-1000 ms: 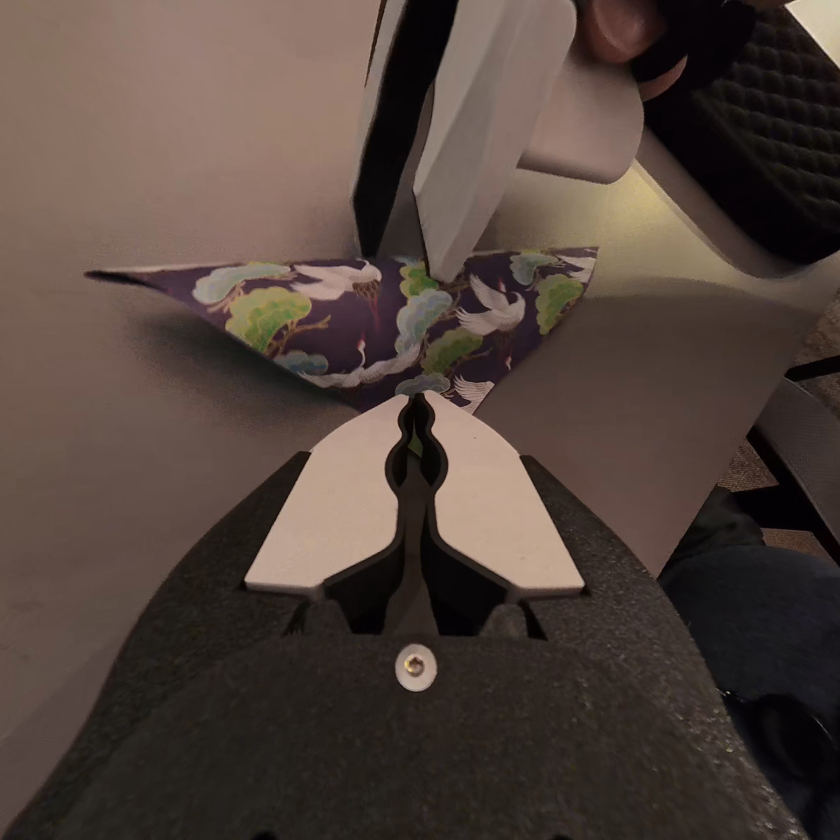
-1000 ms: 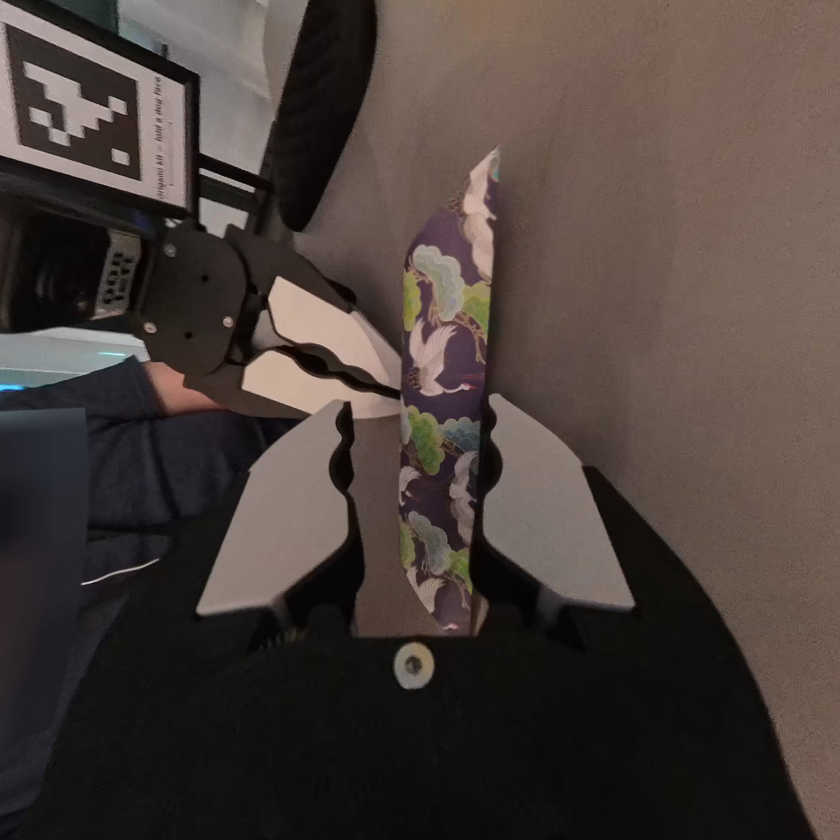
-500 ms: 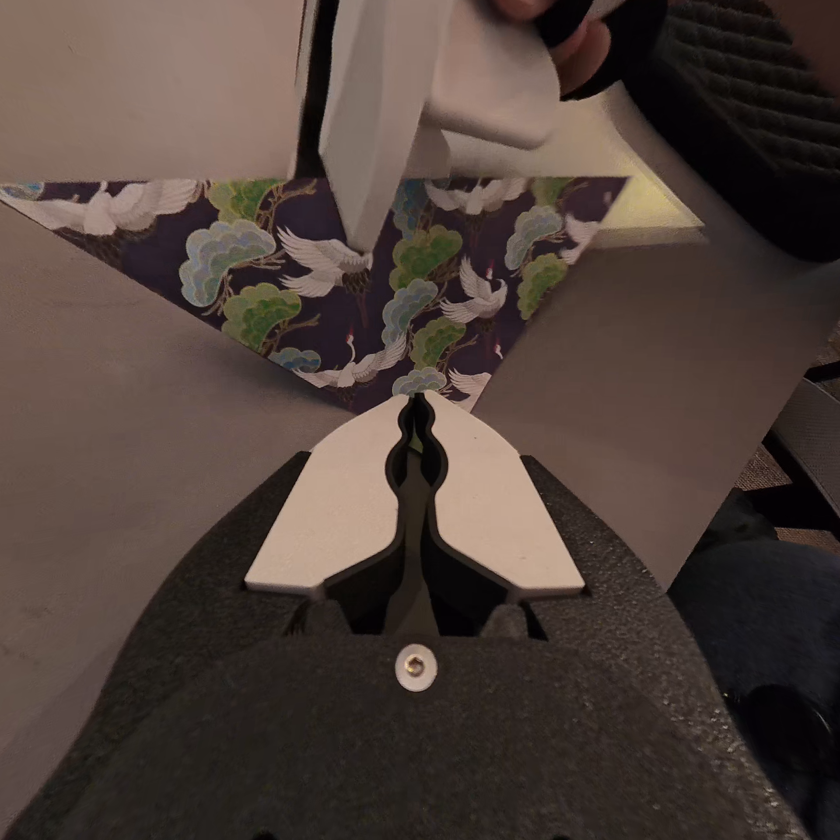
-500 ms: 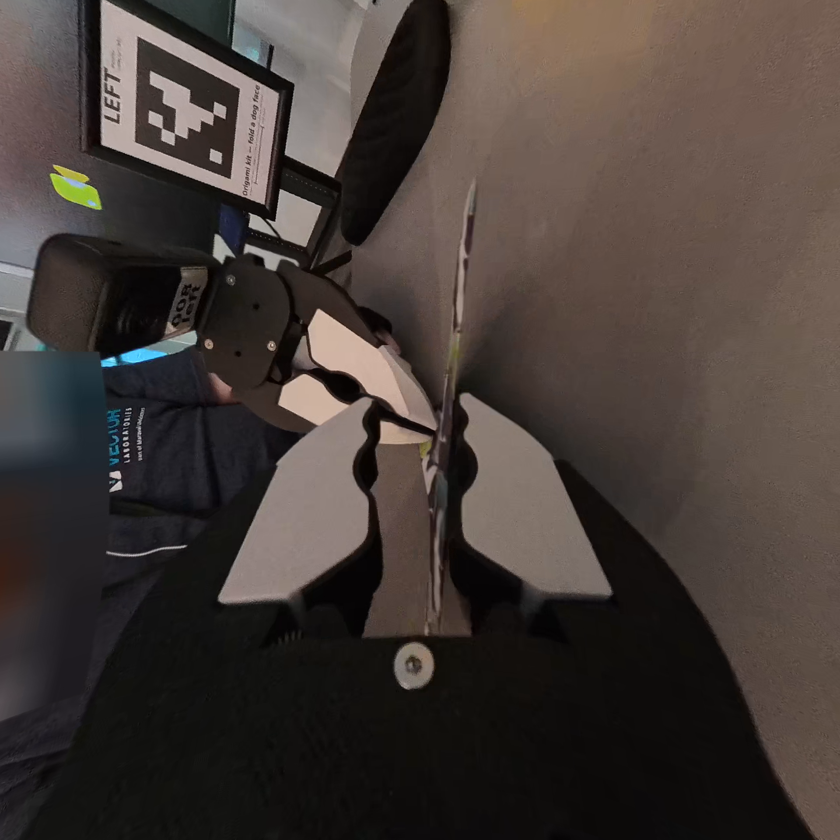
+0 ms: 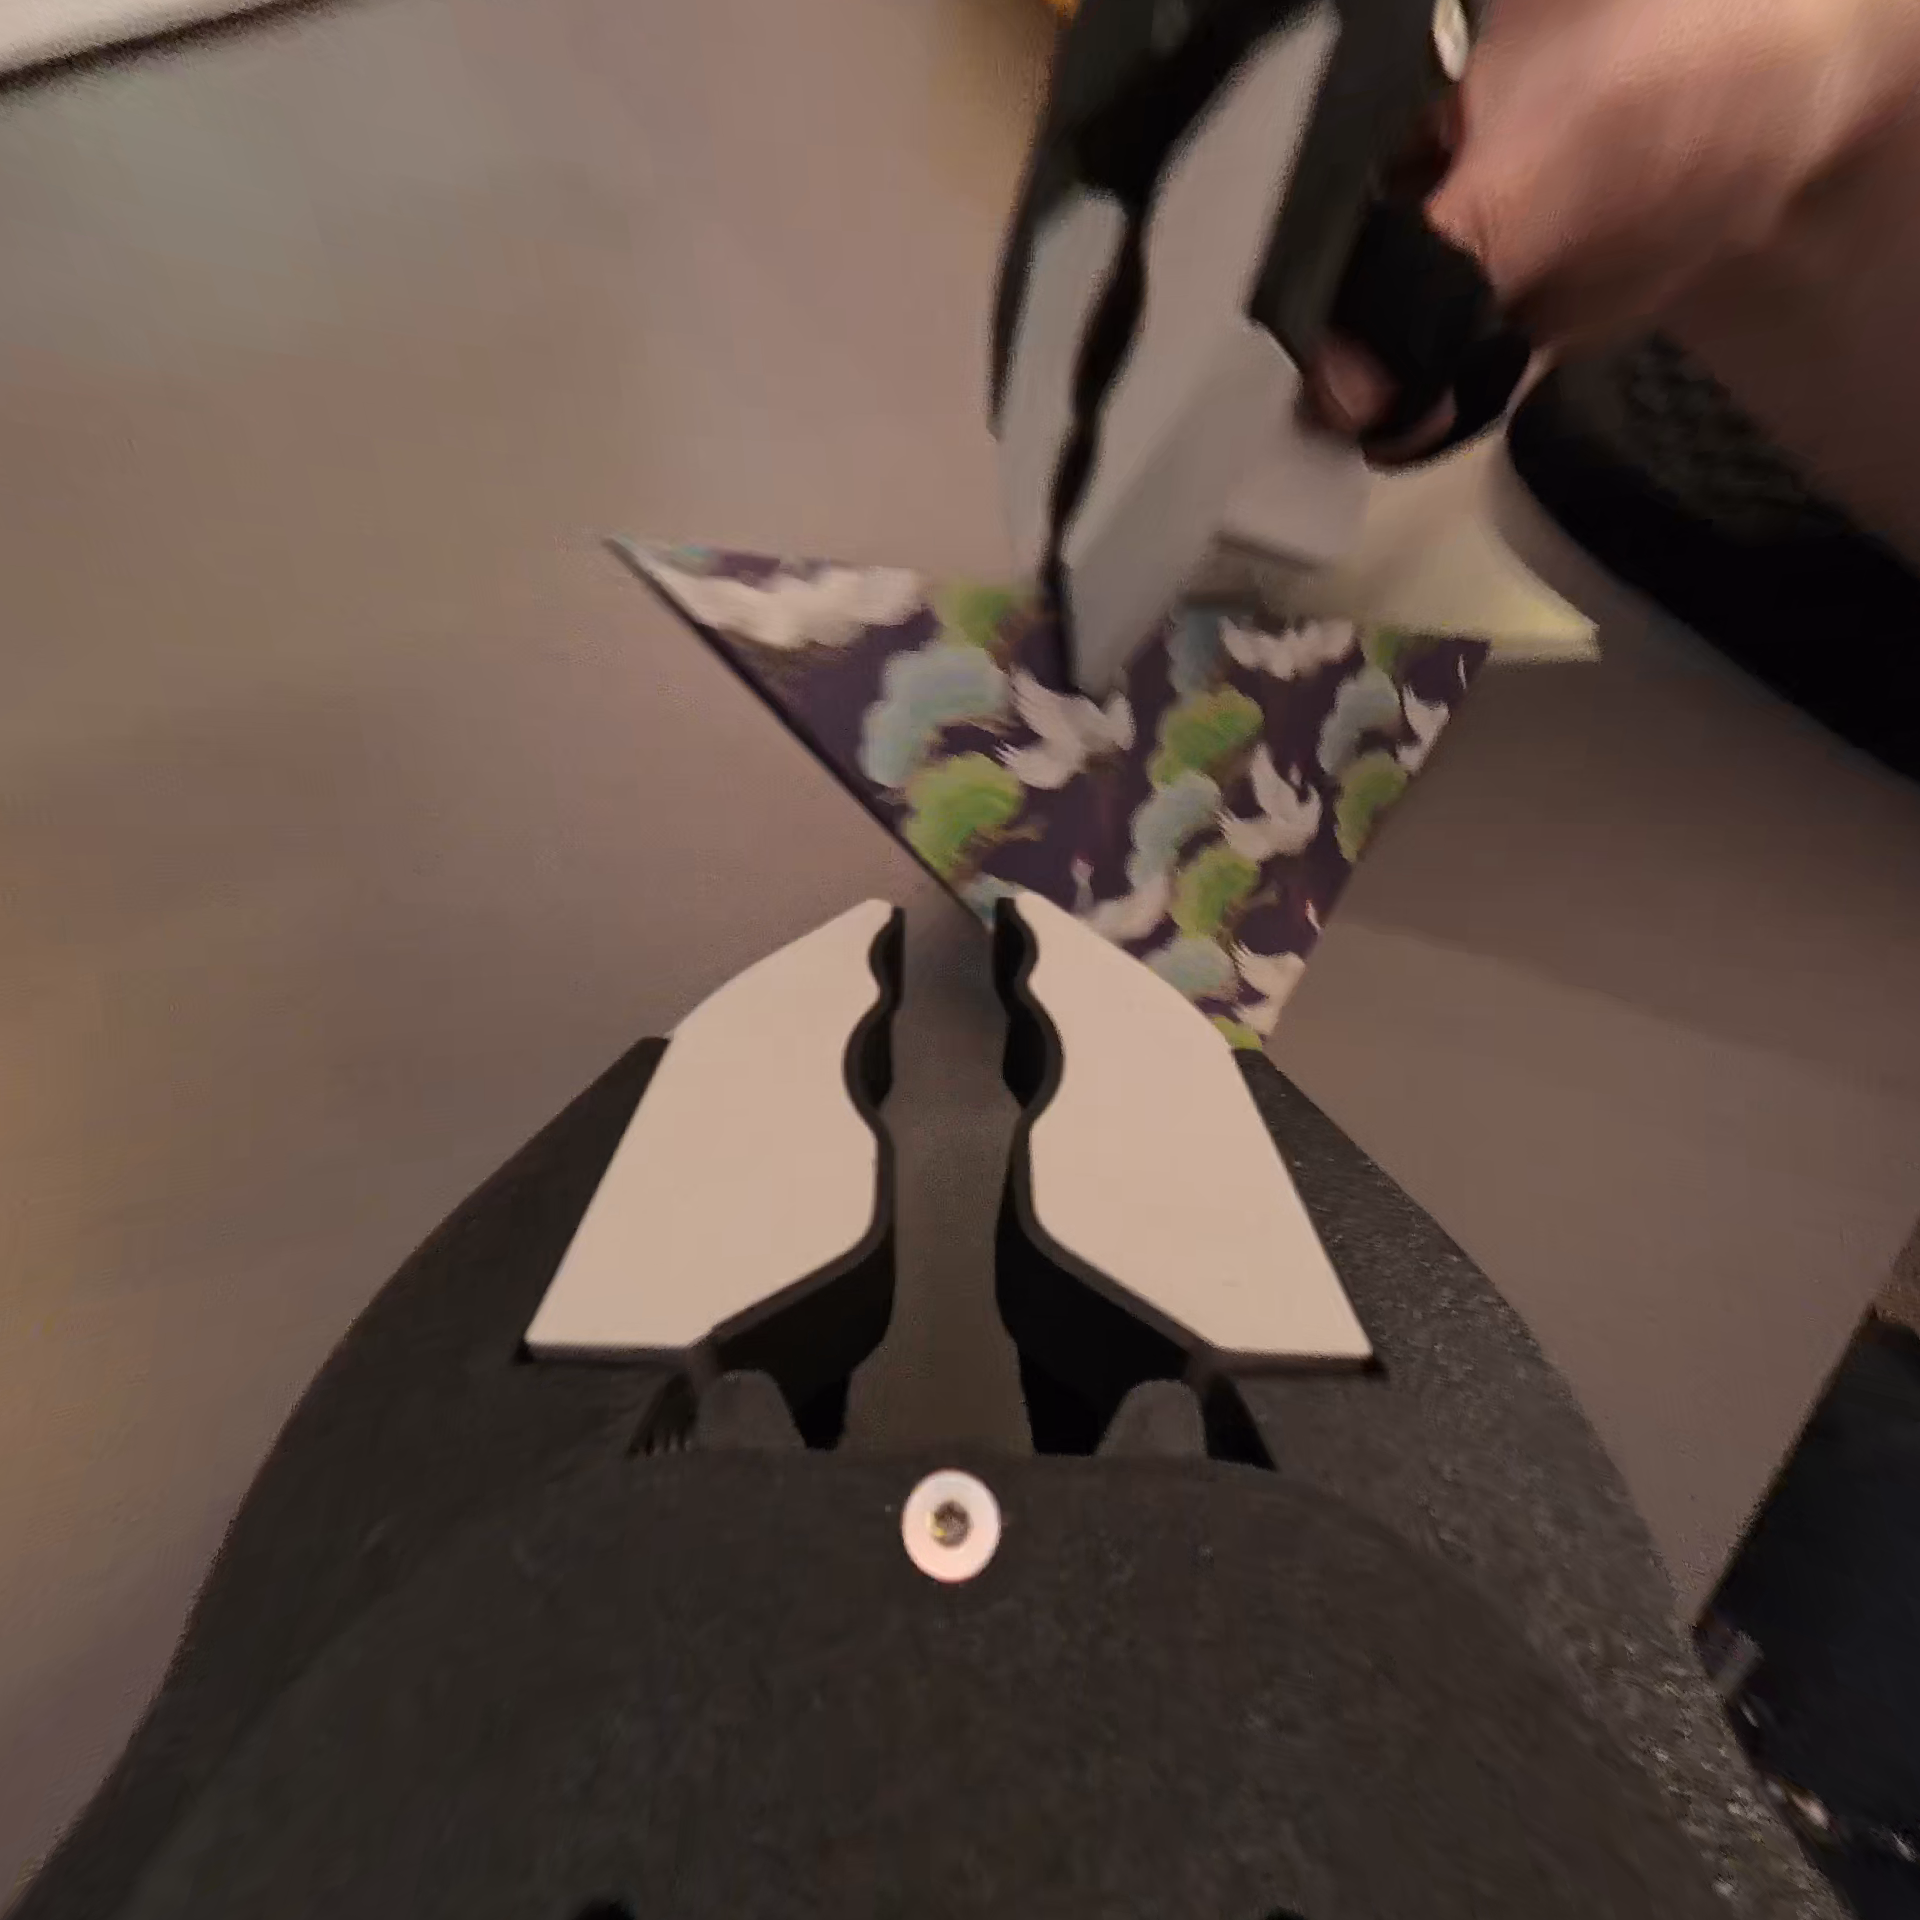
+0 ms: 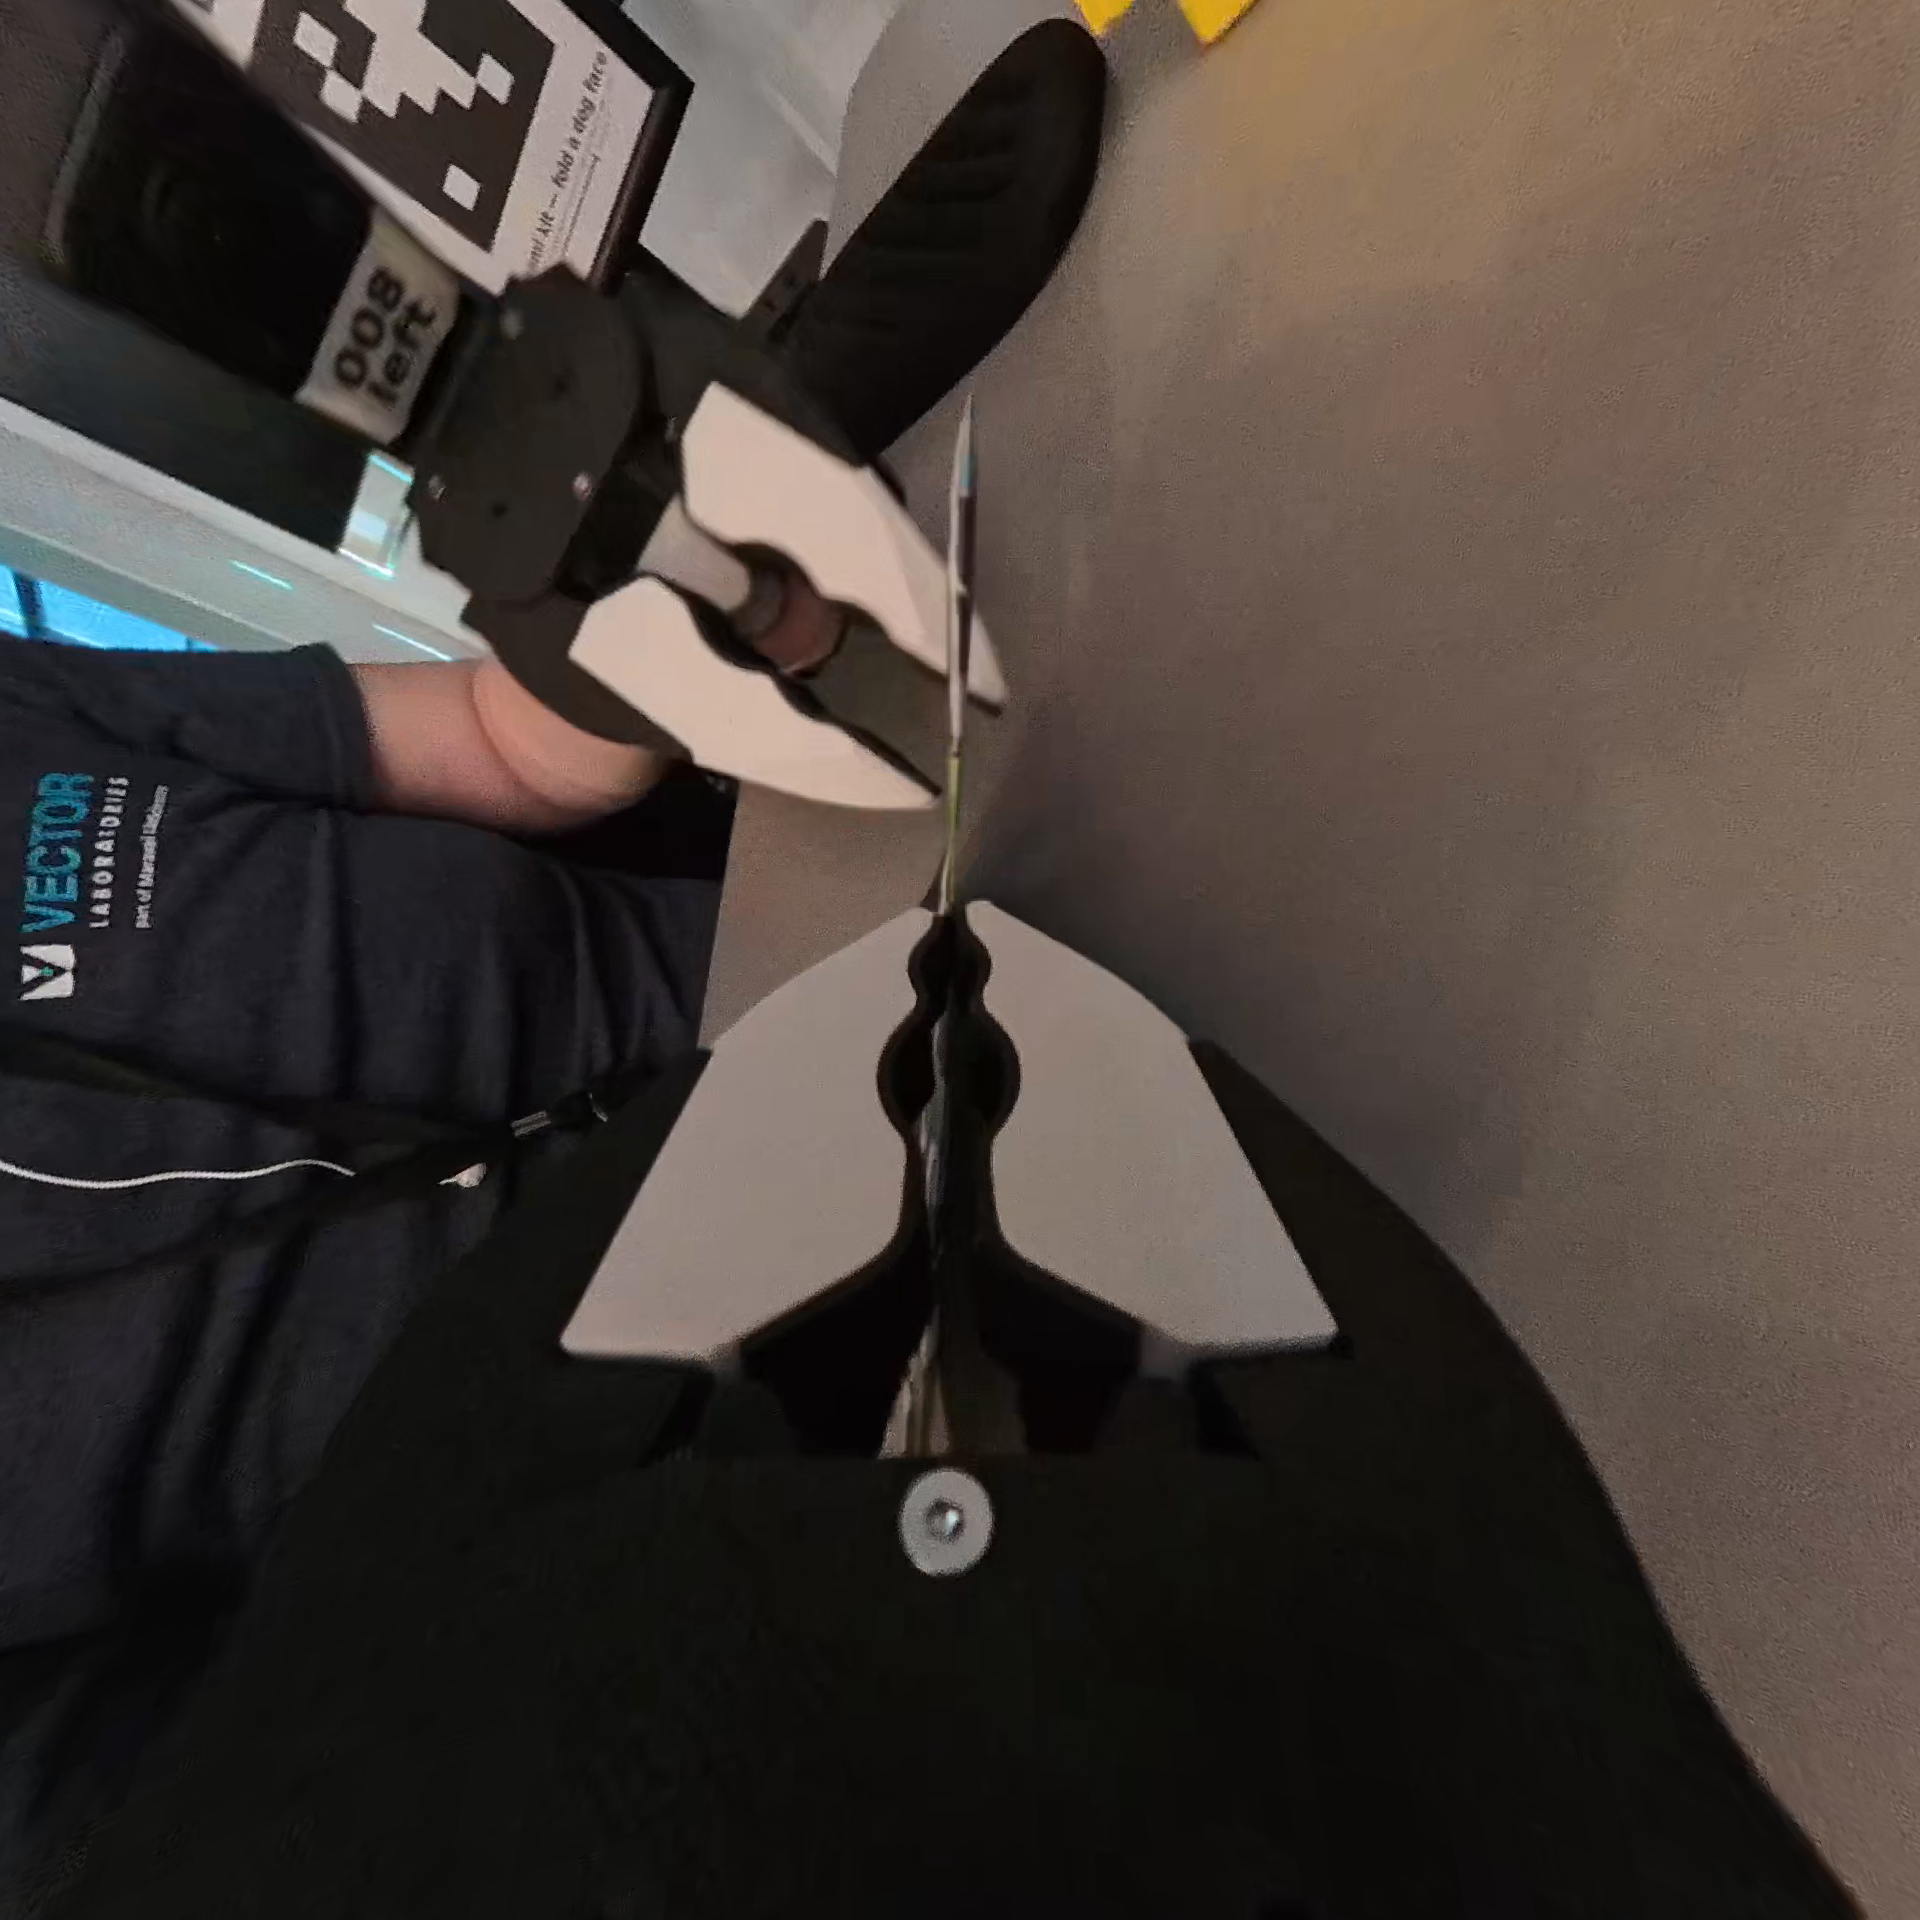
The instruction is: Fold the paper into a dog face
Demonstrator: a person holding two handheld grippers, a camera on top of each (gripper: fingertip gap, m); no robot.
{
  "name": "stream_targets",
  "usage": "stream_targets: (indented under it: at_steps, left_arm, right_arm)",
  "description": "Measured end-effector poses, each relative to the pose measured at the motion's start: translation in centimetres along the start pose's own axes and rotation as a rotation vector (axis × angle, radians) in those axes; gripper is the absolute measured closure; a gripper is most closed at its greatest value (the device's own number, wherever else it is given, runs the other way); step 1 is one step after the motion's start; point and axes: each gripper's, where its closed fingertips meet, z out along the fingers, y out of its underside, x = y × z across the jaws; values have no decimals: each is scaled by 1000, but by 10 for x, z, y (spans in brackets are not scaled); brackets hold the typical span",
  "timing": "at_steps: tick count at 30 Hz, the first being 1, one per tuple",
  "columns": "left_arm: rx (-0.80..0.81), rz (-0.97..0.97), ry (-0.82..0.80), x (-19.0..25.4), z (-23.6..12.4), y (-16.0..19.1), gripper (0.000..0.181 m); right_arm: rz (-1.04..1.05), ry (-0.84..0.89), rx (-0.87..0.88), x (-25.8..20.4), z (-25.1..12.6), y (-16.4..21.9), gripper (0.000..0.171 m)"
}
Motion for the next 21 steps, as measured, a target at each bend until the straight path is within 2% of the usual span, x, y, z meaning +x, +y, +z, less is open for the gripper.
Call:
stream_targets:
  at_steps: [3,5,7,10,11,16,21]
  left_arm:
    - [90,-52,149,-6,7,-21,138]
    - [105,-101,314,0,13,-30,136]
    - [144,-129,455,9,14,-41,144]
    - [192,-73,596,17,10,-49,172]
    - [197,-35,599,18,10,-49,181]
    - [184,222,471,19,18,-44,181]
    - [192,299,345,5,22,-48,181]
  right_arm:
    - [-101,33,-8,0,-3,2,170]
    - [-151,64,-28,4,-4,6,170]
    - [-169,81,-33,6,-4,9,169]
    - [-165,76,-34,9,-4,12,168]
    - [-158,75,-27,10,-5,12,169]
    - [-118,139,-17,25,-8,12,167]
    - [-159,326,64,34,-30,-5,159]
